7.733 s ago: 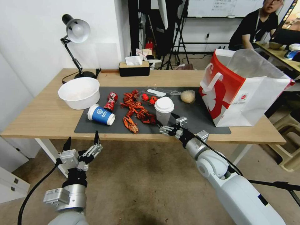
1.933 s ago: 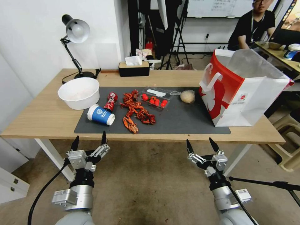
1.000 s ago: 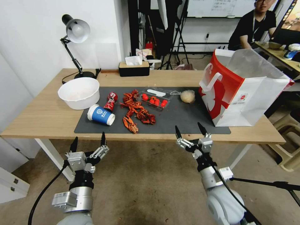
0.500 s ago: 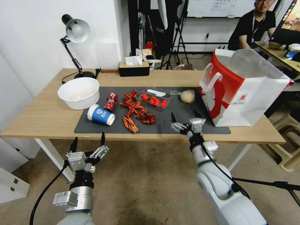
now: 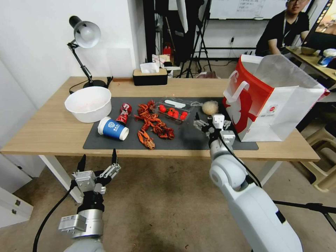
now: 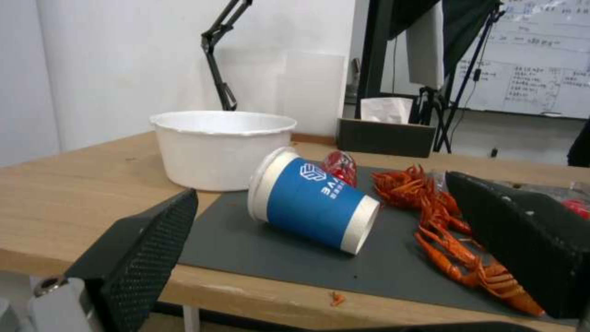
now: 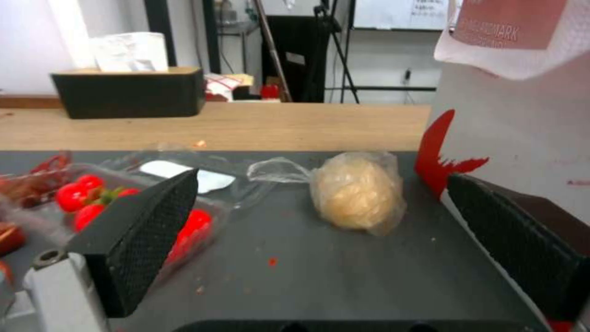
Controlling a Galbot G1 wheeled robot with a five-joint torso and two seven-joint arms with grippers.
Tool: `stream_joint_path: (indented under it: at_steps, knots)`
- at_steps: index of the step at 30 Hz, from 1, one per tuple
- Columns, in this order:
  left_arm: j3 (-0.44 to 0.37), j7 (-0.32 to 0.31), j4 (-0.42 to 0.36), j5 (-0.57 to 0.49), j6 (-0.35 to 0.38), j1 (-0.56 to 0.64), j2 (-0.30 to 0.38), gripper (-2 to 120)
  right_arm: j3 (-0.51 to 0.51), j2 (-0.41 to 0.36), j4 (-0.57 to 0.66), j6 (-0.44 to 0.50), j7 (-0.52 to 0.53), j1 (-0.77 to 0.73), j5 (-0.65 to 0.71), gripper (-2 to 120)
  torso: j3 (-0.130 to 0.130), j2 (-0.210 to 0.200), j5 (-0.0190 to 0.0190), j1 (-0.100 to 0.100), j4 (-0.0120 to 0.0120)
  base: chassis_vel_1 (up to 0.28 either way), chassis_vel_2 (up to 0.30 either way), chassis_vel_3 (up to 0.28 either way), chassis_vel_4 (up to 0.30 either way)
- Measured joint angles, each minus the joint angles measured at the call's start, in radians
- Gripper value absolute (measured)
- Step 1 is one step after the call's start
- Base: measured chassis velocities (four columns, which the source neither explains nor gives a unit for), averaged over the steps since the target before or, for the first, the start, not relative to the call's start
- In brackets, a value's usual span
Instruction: Pick up the trash from the table and place it into the takeout bag.
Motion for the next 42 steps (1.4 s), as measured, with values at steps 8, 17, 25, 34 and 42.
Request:
stream_joint_path:
  at_steps: [8,17,25,34,42]
  knots:
    - [-0.003,-0.007,-0.011,0.001,-0.006,0.005,-0.002,100,-0.028,-0.021,-0.068,-0.148,0.108,0.153,0.119,100,0.0,0.0,-0.0001,0.0,0.0,0.0,0.0,0.0,0.0]
    - [0.0,-0.007,-0.016,0.009,-0.007,0.01,-0.01,100,-0.054,-0.021,-0.151,-0.2,0.14,0.257,0.173,100,0.0,0.0,0.0,0.0,0.0,0.0,0.0,0.0,0.0]
    - [-0.006,-0.007,-0.023,0.008,-0.011,0.02,-0.008,100,-0.062,-0.012,-0.183,-0.229,0.17,0.294,0.204,100,0.0,0.0,-0.0002,0.0,0.0,0.0,0.0,0.0,0.0]
    - [0.002,-0.008,-0.025,0.009,-0.012,0.021,-0.01,100,-0.062,0.002,-0.243,-0.253,0.202,0.346,0.257,100,0.0,0.0,-0.0001,0.0,0.0,0.0,0.0,0.0,0.0]
    - [0.002,-0.012,-0.025,0.004,-0.009,0.019,-0.005,100,-0.058,0.019,-0.305,-0.272,0.21,0.385,0.298,100,0.0,0.0,-0.0001,0.0,0.0,0.0,0.0,0.0,0.0]
